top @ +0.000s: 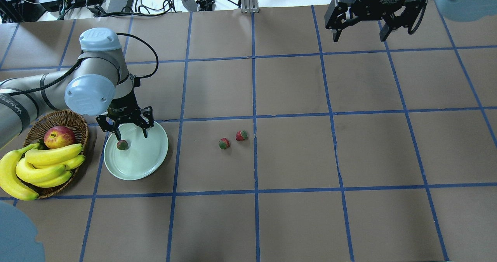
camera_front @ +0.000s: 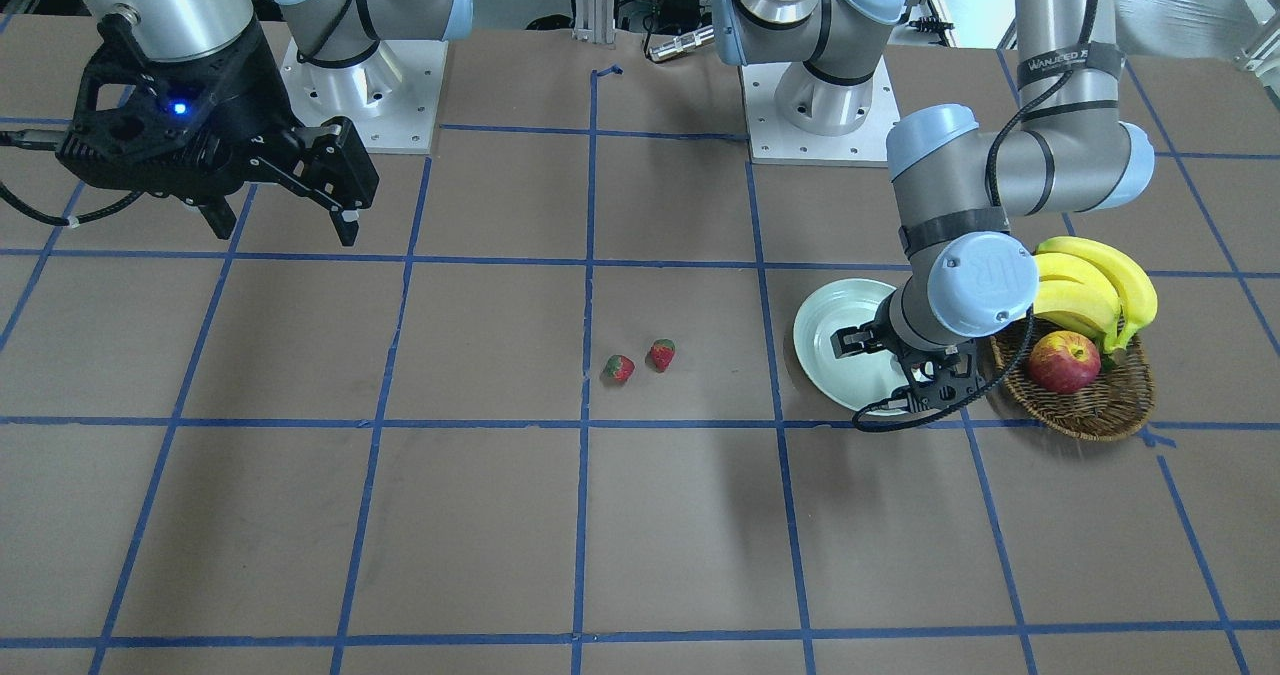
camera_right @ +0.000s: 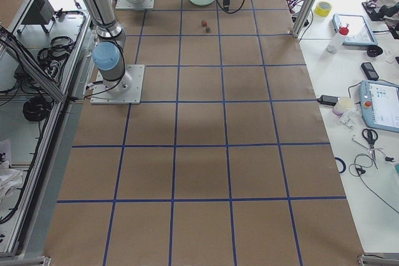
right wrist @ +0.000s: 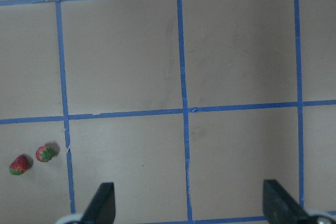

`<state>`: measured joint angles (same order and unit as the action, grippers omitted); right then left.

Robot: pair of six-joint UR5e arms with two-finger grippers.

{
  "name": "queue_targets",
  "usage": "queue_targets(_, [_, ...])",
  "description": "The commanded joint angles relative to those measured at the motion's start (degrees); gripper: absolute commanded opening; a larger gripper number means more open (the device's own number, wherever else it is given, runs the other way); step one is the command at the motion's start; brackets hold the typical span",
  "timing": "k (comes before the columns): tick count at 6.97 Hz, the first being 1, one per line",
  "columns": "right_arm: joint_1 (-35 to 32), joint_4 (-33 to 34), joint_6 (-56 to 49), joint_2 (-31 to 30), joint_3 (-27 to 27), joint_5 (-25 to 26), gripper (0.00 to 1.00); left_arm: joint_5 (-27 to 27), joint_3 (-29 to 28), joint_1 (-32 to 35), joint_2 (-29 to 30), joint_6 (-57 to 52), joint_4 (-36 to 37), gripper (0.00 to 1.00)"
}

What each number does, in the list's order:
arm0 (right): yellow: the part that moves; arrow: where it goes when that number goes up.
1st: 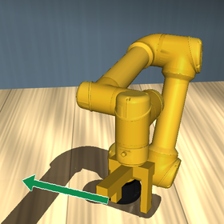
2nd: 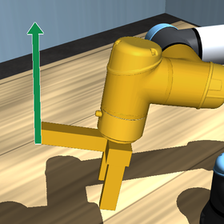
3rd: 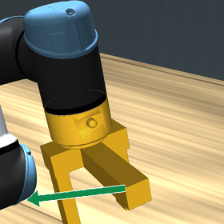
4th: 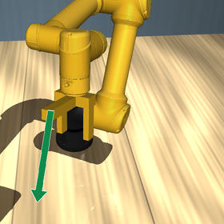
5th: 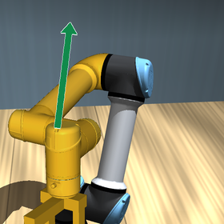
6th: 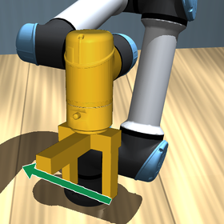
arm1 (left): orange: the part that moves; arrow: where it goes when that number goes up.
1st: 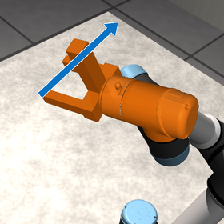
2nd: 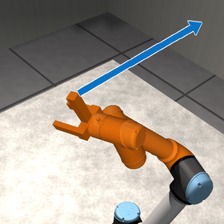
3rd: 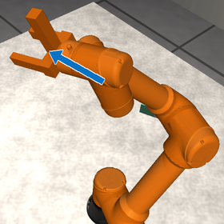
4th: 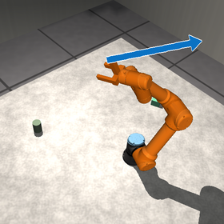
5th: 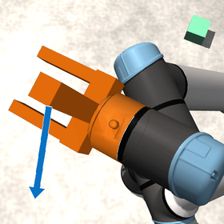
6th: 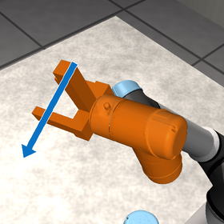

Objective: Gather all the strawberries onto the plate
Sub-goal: 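Carry the strawberry over the plate and open the left gripper, then move the left gripper back to the remaining strawberries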

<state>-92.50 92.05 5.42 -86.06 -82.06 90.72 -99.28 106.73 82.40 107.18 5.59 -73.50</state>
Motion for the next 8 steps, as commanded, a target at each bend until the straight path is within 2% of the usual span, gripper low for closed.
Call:
queue_targets(1, [0.0,-0.3,-0.2,-0.1,-0.1,0.0,1.0,9.6,0.0,2.5,-3.0,10.7,-0.8,1.0])
queue_targets(3, [0.0,-0.1,-0.4,-0.1,-0.2,0.2,1.0,10.3,-0.6,13.7,-4.1,25.4,1.7,1.0])
queue_targets(4, [0.1,0.1,-0.4,-0.1,-0.2,0.2,1.0,11.5,-0.6,15.3,-2.9,32.4,3.4,1.0])
queue_targets(6, [0.0,0.4,-0.4,0.0,-0.3,-0.2,1.0,18.7,0.5,16.9,-1.8,33.2,8.8,1.0])
queue_targets(8, [0.0,0.3,-0.5,0.1,-0.3,0.0,1.0,18.6,3.9,17.4,-0.4,32.6,9.7,1.0])
